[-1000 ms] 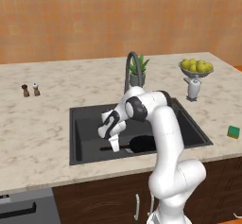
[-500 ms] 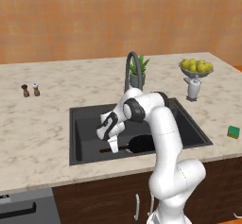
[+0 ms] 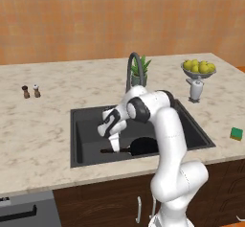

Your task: Pick the pan and sponge and place them into the sink. Then turn on the water.

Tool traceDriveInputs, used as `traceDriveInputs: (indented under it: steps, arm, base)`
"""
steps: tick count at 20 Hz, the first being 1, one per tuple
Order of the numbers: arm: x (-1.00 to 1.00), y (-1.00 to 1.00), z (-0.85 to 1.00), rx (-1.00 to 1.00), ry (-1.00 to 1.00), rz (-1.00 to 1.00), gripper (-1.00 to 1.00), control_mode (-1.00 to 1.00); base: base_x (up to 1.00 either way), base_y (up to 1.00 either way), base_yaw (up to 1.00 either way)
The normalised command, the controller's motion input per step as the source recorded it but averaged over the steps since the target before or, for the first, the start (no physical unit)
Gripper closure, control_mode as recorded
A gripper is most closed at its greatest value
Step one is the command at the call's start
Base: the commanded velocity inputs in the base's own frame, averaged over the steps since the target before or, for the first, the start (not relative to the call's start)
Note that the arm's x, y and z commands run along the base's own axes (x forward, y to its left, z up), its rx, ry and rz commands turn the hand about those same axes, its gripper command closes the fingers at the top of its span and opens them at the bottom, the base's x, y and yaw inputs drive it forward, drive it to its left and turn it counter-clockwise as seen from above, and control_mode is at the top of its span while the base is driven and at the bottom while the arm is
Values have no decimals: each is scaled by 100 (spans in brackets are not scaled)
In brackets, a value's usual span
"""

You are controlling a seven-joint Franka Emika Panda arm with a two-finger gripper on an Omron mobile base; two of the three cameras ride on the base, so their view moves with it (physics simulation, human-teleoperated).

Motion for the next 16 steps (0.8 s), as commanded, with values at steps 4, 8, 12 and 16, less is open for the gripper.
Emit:
traceDriveInputs:
  steps: [4,8,12,16]
  arm:
    - [-24,0,75,0,-4,-10,-100,-100]
    - [-50,5,91,0,-20,-10,-100,-100]
    - [-56,1,94,0,-22,-12,-100,-100]
    - [-76,2,82,0,-29,-15,-100,-100]
  base:
    - [0,0,0]
    - [0,0,0]
    - [0,0,0]
    - [0,0,0]
